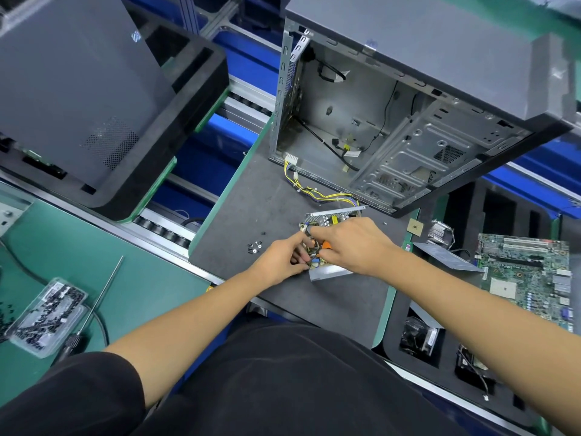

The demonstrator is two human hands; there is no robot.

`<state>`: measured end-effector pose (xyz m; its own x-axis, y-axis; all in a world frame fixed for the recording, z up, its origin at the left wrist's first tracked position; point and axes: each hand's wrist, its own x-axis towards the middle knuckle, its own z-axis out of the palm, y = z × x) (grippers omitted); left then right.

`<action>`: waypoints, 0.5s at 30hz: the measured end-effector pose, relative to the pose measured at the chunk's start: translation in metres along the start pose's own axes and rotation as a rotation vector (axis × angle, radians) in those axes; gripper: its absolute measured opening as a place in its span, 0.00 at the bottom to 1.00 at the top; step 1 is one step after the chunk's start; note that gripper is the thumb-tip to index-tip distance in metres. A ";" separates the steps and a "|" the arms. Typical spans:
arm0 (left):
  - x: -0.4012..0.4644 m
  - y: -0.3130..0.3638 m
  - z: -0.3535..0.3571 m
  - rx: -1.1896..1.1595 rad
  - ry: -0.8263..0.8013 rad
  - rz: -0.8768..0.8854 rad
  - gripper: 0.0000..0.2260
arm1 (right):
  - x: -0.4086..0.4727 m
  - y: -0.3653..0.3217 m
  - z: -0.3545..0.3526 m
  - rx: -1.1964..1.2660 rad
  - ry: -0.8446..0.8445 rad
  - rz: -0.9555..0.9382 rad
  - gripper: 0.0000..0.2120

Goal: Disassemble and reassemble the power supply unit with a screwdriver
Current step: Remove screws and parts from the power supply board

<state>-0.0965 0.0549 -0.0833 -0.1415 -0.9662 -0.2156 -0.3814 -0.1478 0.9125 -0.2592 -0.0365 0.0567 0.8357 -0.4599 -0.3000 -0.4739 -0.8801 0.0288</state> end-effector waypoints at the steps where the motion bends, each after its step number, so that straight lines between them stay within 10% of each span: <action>1: 0.000 -0.001 0.000 0.004 0.002 0.002 0.19 | 0.000 0.000 0.000 0.000 0.001 -0.004 0.05; 15: 0.004 -0.007 0.003 0.091 -0.049 0.015 0.28 | 0.002 -0.005 -0.008 -0.009 -0.037 -0.089 0.05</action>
<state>-0.0967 0.0527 -0.0913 -0.1918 -0.9562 -0.2213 -0.4601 -0.1116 0.8808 -0.2530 -0.0336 0.0635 0.8635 -0.3755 -0.3366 -0.3958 -0.9183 0.0091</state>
